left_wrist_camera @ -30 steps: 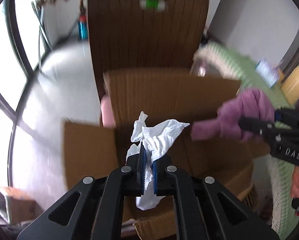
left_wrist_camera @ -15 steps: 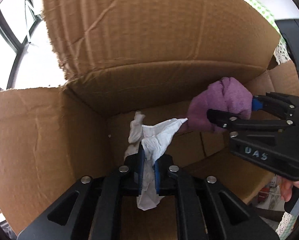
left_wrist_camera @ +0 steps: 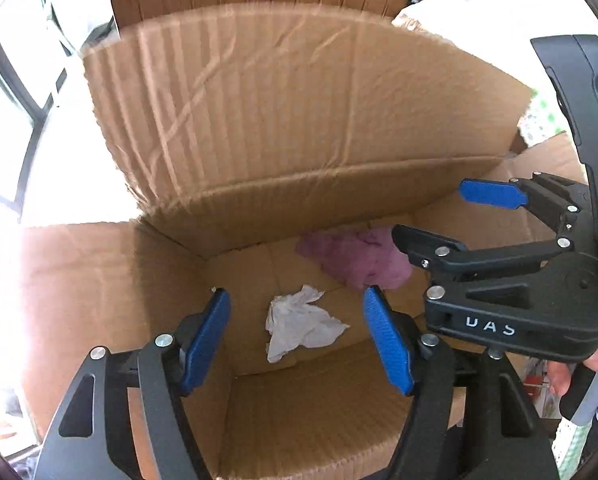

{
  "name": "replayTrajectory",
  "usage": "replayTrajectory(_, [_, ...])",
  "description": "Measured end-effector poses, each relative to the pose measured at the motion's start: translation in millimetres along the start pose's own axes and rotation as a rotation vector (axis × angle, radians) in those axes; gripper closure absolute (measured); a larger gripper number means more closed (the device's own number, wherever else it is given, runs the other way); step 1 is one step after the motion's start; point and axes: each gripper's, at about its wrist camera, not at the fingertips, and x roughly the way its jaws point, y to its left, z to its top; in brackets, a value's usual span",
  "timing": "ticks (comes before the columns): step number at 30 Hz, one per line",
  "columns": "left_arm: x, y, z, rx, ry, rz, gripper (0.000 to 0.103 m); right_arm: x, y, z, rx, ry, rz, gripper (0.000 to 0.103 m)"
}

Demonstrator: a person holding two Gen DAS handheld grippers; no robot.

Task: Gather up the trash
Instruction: 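Carry tissue and towel into the cardboard box and open both grippers, then move both grippers back over the table trash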

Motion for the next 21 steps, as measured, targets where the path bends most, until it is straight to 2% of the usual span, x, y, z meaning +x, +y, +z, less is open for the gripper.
replayTrajectory(2, [-16, -2, -3, -0.004, -0.027, 0.011, 0.036, -18, -1, 0, 0.001, -0.029, -0.014, 0.027])
replayTrajectory(4, [-35, -2, -3, -0.020, -0.069, 0.019, 0.036, -42, -4, -24, 0.005, -0.069, -0.030, 0.027])
replayTrajectory(6, [-54, -1, -4, -0.027, -0.118, 0.034, 0.036, -62, -6, -32, 0.020, -0.116, -0.048, 0.027])
replayTrajectory(7, [-70, -2, -6, -0.031, -0.172, 0.041, 0.036, -77, -7, -37, 0.026, -0.154, -0.056, 0.027])
replayTrajectory(9, [-92, 12, -16, -0.038, -0.267, 0.060, 0.027, -104, -10, -45, 0.041, -0.227, -0.083, 0.022])
replayTrajectory(10, [-114, 9, -20, -0.042, -0.352, 0.075, 0.026, -121, -12, -51, 0.051, -0.274, -0.105, 0.022])
replayTrajectory(12, [-136, 22, -23, -0.046, -0.447, 0.094, 0.020, -145, -16, -63, 0.073, -0.347, -0.124, 0.021])
replayTrajectory(16, [-179, 19, -33, -0.040, -0.661, 0.110, 0.015, -205, -27, -86, 0.128, -0.483, -0.155, 0.021])
replayTrajectory(21, [-217, 2, -69, -0.010, -0.860, 0.094, 0.010, -263, -34, -124, 0.179, -0.670, -0.206, 0.021])
